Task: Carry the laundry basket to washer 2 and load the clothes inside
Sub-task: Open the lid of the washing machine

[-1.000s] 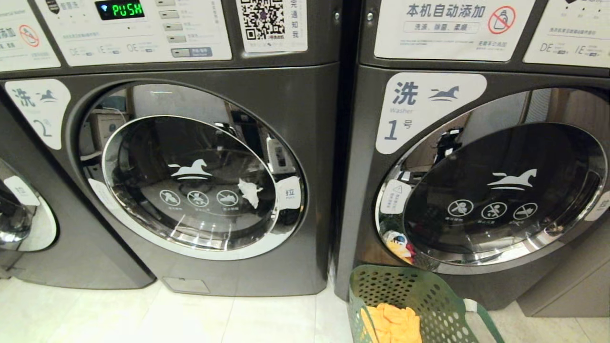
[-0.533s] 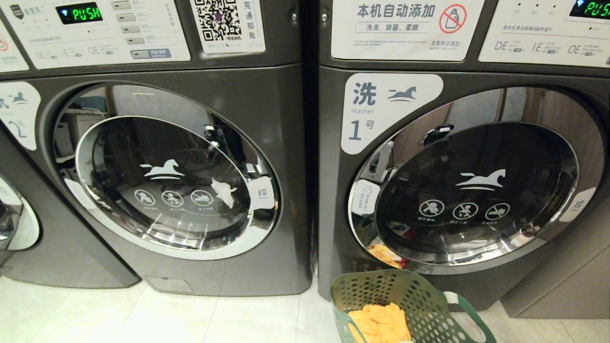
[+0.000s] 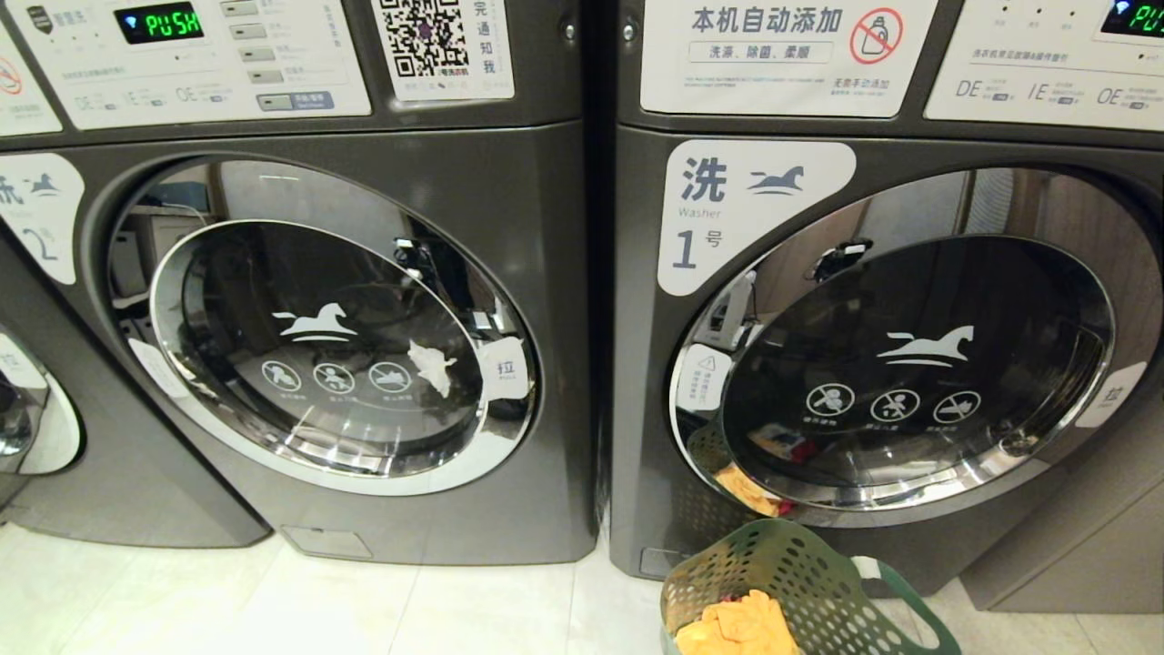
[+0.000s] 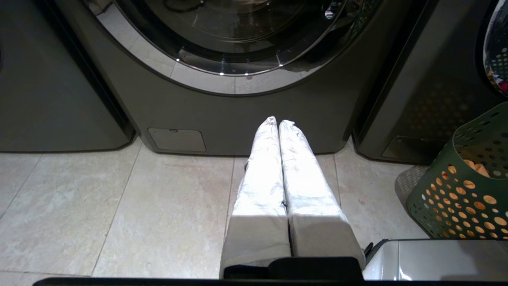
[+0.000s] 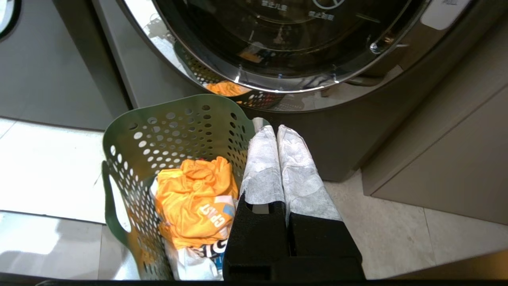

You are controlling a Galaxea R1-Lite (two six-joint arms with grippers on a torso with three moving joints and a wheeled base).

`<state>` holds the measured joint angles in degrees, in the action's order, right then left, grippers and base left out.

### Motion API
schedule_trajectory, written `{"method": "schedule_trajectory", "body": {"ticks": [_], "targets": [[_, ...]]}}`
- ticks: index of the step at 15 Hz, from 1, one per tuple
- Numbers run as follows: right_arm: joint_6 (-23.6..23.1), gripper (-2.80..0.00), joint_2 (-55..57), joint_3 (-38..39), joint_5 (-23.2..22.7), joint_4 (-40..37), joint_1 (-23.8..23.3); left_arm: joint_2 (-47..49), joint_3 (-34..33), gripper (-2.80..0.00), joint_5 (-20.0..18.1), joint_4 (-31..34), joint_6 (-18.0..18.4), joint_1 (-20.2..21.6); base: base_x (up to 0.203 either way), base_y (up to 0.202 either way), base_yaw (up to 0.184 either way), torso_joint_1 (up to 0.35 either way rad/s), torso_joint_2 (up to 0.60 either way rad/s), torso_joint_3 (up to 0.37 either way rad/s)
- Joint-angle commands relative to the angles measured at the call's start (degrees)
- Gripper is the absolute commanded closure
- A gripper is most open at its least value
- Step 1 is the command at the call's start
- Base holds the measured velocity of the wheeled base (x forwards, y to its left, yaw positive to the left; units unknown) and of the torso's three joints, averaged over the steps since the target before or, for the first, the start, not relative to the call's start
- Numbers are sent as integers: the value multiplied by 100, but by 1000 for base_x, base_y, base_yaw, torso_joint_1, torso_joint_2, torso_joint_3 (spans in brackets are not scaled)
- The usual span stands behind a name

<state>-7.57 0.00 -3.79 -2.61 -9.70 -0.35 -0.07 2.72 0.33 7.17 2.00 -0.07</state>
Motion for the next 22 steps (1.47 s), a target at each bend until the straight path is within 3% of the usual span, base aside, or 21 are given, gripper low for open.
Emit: {"method": "schedule_trajectory", "body": {"ticks": [1,14,22], "targets": [[-8,0,9,1,-3,-5,0,-1,1,0,2,4,2,-1,0,0,0,0,0,0],[-7,0,9,10,-3,-5,0,-1,1,0,11,4,-7,-1,2,-6,145,1,2,2],[2,0,9,10,-12,-5,0,-1,3,0,11,4,-7,-1,0,-1,10,0,0,1]]}}
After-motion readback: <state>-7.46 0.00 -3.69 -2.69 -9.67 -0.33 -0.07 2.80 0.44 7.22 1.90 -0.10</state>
